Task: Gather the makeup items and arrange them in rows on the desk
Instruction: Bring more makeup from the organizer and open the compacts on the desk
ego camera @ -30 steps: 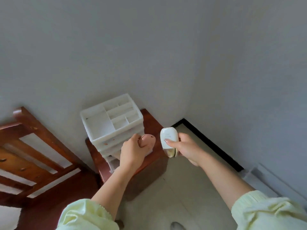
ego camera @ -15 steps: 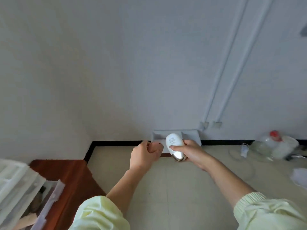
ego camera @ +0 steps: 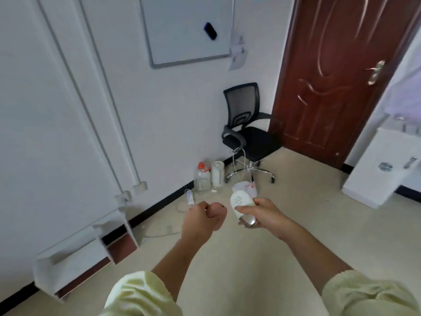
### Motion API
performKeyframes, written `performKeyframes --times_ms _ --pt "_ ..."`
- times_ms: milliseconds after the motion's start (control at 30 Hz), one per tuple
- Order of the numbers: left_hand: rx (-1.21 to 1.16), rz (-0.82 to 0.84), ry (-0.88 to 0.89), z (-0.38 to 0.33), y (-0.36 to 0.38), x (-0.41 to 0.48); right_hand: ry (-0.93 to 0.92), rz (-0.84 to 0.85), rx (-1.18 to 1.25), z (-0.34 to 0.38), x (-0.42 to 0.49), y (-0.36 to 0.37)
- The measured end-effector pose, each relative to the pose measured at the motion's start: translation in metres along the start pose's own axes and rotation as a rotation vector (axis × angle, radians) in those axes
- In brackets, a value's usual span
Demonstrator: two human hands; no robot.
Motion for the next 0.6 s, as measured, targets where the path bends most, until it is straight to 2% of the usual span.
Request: performKeyframes --times_ms 267,367,500,600 --pt "-0.139 0.268 0.24 -0.211 0.176 0.057 0.041 -0.35 0.109 -0.047 -0.058 -0.244" --pt "-0.113 0.358 0.334 -0.285 0.246 0.074 0.072 -0.5 0.177 -0.072 -0.073 -0.328" --pt "-0.132 0.471 0.369 -0.364 0.321 0.095 0.087 -0.651 0.285 -0.098 -0.082 -0.418" --pt "-0.259 0.589 0.334 -0.424 0.386 0.122 0.111 -0.74 0.358 -0.117 -0.078 -0.493"
Point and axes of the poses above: each hand's wrist, its own x-axis towards the middle knuckle, its own y-axis out of the palm, z = x × y, the point moved 2 cm from there along x, towards the middle knuckle, and after that the axes turned 4 degrees about z, right-handed, at the moved point
